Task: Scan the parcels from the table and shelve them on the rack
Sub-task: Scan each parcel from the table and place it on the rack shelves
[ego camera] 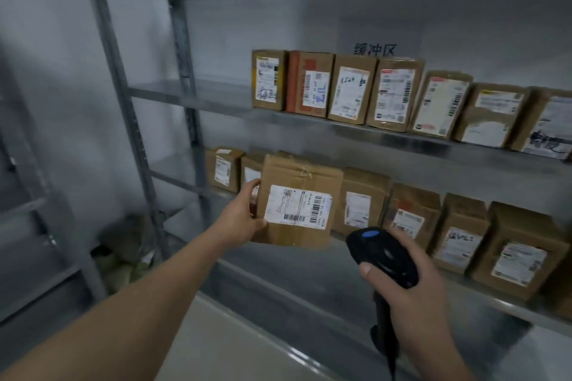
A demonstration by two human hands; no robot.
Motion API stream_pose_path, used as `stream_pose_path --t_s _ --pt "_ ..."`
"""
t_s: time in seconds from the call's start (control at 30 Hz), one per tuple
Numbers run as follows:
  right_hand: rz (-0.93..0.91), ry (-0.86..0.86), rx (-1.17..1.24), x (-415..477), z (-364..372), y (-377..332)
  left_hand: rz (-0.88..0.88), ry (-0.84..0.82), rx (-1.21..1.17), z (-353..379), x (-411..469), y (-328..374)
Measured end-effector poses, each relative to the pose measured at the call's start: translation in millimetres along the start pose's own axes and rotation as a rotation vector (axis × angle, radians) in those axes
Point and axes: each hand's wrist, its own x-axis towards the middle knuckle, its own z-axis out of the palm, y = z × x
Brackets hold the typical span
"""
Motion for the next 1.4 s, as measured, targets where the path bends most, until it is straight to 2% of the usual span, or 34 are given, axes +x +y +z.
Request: stream_pose_path --t_s 0.23,0.43,0.8,1.0,1.17,1.4 --pt "0.005 -0.127 0.043 60 96 20 -0.103 0.099 0.02 -62 47 -66" --pt "0.015 -0.238 0.077 138 184 43 -0.195 0.168 0.021 -113 119 -113" --pt "0.017 -0.357 0.055 233 304 65 -0.249 0.264 0.056 -190 221 -177" --pt "0.028 -0.382 0.021 265 368 85 -0.291 0.228 0.068 -228 284 -234" --pt "0.044 -0.353 0.002 287 436 101 -0.279 0.163 0.151 -266 360 -306" --pt "0.136 -0.065 -0.019 302 532 128 -0.22 -0.029 0.186 -295 478 -394"
